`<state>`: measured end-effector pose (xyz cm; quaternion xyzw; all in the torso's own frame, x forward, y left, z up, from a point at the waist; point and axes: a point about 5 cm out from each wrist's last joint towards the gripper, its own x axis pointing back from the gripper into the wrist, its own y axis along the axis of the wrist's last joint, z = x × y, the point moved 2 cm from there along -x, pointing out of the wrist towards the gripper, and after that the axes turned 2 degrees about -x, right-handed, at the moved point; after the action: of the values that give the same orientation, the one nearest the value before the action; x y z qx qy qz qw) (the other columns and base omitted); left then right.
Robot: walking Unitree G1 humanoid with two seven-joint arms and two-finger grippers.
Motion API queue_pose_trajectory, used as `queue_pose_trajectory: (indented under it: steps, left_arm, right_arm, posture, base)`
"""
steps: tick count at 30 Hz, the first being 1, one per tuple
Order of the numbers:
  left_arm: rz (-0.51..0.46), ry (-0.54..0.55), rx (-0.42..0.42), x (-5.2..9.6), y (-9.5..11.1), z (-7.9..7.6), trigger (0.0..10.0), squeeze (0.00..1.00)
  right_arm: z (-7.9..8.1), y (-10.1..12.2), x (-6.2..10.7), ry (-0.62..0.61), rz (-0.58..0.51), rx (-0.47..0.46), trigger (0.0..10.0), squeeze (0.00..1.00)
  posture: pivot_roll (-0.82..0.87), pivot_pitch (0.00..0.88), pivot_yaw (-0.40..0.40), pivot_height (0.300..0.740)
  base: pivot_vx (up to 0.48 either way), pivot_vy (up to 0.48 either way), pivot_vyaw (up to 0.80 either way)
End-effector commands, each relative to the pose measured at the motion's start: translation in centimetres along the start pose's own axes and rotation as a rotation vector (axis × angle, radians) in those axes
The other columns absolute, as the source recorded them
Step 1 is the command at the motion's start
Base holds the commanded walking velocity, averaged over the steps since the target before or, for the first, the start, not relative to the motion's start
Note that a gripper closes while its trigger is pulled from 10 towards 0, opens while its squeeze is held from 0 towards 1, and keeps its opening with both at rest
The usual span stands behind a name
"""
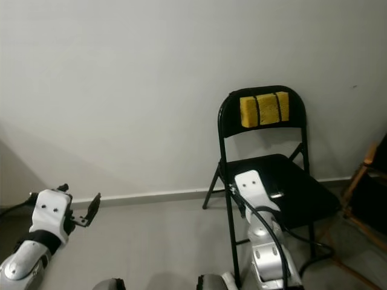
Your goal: Building children table
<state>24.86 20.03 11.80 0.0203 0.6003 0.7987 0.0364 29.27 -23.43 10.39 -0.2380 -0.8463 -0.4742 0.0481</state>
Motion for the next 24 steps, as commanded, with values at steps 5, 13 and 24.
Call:
queue_pose_trajectory:
  steps: [5,13,24]
  left_arm:
    - [0.007,0.007,-0.031,-0.04,-0.37,0.54,10.0,0.00]
    - [0.011,0.016,-0.042,0.11,-0.46,1.06,10.0,0.00]
    - [0.018,0.016,-0.050,0.40,-0.67,1.25,10.0,0.00]
  right_arm:
    - [-0.42,-0.11,-0.52,0.001,0.018,-0.006,10.0,0.00]
    - [-0.82,0.09,-1.06,-0.004,0.029,-0.002,10.0,0.00]
    - [-0.21,-0.82,-1.08,0.026,0.078,-0.016,10.0,0.00]
  posture:
    - [-0.06,0.000,-0.036,0.565]
    - [-0.05,0.000,-0.035,0.525]
    - [-0.05,0.000,-0.033,0.490]
  base:
    - [0.000,0.000,0.00]
    - [0.000,0.000,0.00]
    - [0.000,0.000,0.00]
